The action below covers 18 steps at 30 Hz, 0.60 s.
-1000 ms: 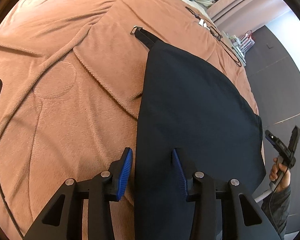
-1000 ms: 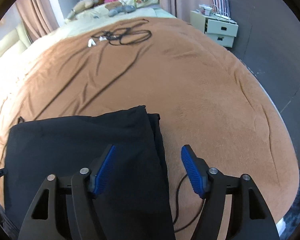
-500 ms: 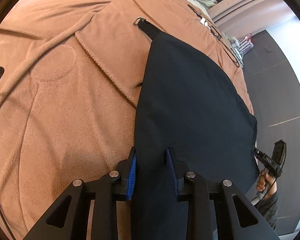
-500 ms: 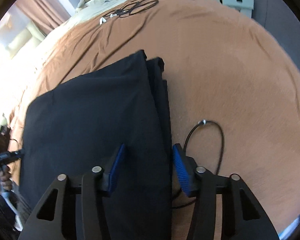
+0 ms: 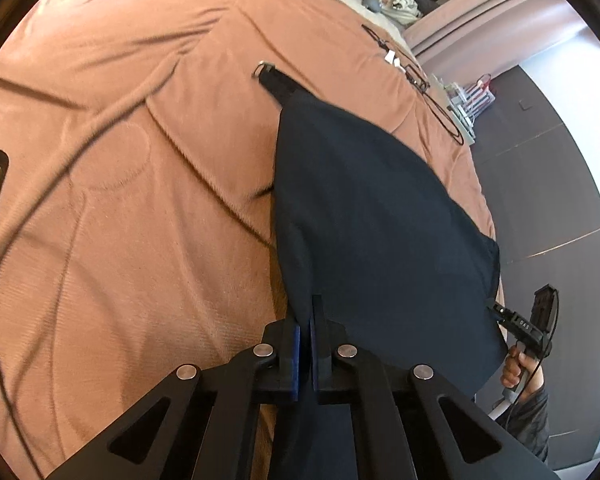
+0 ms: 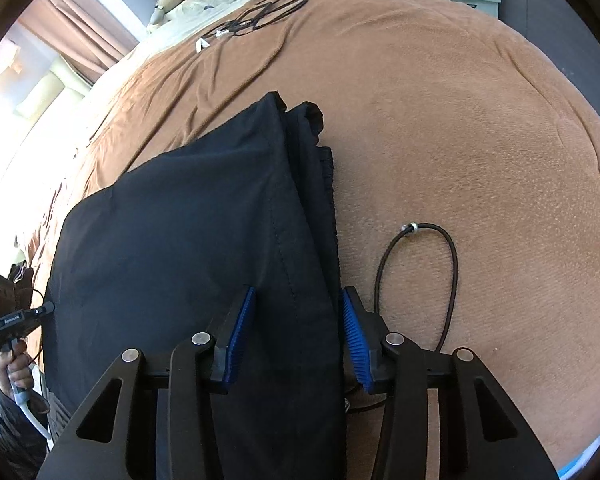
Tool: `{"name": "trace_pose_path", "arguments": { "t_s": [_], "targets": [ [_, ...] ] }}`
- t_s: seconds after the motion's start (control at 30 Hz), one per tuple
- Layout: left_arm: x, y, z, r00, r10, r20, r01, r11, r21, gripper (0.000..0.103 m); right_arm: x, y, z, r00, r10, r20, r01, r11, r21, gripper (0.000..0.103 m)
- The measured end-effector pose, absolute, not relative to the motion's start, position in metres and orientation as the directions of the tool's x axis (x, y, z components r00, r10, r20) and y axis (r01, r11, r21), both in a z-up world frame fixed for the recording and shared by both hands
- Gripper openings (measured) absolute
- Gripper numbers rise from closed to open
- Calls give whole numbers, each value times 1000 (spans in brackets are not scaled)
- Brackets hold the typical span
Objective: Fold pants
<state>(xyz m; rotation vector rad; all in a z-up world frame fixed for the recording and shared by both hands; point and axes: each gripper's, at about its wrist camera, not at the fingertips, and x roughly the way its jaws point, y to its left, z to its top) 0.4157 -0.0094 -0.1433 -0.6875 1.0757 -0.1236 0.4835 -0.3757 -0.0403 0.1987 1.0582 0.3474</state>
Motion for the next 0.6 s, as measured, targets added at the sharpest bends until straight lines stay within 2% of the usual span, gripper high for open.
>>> {"name": "trace_pose_path", "arguments": {
  "t_s": [0.13,0.3,0.6],
  "targets": [
    [415,-1,-134,501,-405,-765,-227,791,-568,3,478,-367,-40,446,376,-812,-183,926,329,40],
    [411,16,-128,507,-388,-770,-244,792,-559,3,476,-354,-38,442,381,-812,-184,925,334,30],
    [393,54,-121,529,-354,-772,-280,786,-552,3,473,-311,-42,426,392,-815,-208,920,333,30]
  ]
}}
